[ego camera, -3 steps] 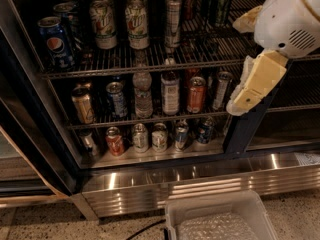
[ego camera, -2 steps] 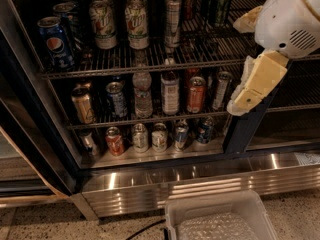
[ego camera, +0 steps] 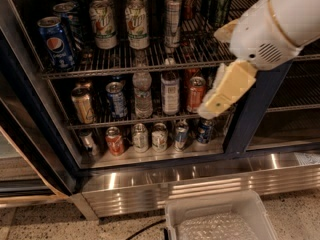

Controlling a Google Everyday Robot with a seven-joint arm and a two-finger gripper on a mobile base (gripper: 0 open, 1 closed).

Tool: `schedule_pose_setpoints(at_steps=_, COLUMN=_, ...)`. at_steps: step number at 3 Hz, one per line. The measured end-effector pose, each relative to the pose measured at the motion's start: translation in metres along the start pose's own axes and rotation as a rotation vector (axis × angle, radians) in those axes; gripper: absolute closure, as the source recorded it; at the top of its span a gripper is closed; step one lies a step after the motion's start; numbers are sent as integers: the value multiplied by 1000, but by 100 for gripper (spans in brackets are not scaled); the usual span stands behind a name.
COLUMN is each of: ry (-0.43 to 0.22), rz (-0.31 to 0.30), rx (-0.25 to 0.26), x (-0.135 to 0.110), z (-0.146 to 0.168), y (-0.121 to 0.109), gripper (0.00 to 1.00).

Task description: Pick 7up can from top shelf of fridge

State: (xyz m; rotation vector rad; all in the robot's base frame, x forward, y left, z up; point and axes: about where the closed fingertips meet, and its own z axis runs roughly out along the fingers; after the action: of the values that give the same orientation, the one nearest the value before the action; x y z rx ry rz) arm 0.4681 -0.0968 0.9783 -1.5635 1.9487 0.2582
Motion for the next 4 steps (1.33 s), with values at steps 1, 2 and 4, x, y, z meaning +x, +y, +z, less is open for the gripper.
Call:
schedule_pose_setpoints(at_steps=1, ry=-133, rz=51, rx=21, x=-25, z=26, y=-5, gripper=0)
schedule_pose_setpoints(at_steps=2, ry=-258, rz=66, rx=80, x=-50, z=61, y=-26, gripper=0)
schedule_pose_setpoints(at_steps=4, ry=-253, rz=57, rx=101, x=-52, z=68, y=-27, gripper=0)
